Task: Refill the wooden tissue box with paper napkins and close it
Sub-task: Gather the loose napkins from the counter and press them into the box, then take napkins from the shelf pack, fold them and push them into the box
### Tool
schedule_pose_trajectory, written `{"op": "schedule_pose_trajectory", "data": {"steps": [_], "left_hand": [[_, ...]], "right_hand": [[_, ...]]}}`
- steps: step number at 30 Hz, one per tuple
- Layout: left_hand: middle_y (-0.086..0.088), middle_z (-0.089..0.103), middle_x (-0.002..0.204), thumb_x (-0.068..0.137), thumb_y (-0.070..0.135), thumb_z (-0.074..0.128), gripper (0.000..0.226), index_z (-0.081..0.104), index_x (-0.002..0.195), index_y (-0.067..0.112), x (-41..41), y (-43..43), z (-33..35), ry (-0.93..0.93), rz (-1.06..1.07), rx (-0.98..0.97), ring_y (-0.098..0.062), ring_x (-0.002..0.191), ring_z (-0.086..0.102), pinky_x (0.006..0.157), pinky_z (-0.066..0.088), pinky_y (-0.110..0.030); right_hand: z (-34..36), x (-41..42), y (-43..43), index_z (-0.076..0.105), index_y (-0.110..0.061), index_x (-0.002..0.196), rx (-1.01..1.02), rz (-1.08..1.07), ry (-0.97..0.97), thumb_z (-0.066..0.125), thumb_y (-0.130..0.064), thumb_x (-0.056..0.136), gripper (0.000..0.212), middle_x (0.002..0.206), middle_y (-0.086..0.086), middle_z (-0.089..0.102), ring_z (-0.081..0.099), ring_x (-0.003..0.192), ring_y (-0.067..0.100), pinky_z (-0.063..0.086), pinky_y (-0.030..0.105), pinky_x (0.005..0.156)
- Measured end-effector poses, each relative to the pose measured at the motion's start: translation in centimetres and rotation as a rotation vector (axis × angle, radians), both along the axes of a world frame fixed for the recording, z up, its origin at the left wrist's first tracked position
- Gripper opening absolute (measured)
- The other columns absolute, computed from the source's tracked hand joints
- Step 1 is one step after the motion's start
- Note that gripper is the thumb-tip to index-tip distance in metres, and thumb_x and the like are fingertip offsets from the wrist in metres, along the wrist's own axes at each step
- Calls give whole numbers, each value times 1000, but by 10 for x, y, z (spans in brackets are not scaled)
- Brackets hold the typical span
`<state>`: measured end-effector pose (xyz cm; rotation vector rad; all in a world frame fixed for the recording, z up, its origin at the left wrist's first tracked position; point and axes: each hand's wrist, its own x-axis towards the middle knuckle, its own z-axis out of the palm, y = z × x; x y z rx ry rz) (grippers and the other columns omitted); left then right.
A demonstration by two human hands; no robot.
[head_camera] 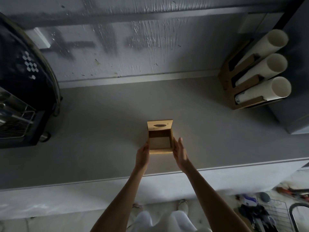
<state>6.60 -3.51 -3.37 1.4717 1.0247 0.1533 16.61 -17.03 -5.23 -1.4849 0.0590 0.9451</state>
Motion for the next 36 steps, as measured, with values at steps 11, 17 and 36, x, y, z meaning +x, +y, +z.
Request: {"op": "schedule_pose_trajectory", "data": {"steps": [11,17,36], "left_hand": [[-13,66,115,93,52,38,49,61,116,15,3,19,32,112,-201,141,-35,110,61,87,51,-41],[0,50,144,96,51,38,54,46,139,19,18,65,142,98,-388,519,-17,134,45,112,34,-34],[12,62,124,90,58,38,46,56,124,33,-33,216,485,-253,-246,1318,-10,113,59,94,50,-43]], "right_hand": [[43,20,-2,42,-22,143,-213,153,-413,44,-42,99,48,147,7,45,39,139,26,33,37,110],[141,43,17,54,-23,132,-540,350,-1112,42,-53,95,49,135,2,58,59,119,23,51,42,95],[493,25,145,24,-36,149,-228,174,-1857,35,-73,86,74,145,-5,49,48,132,20,44,40,100]]}}
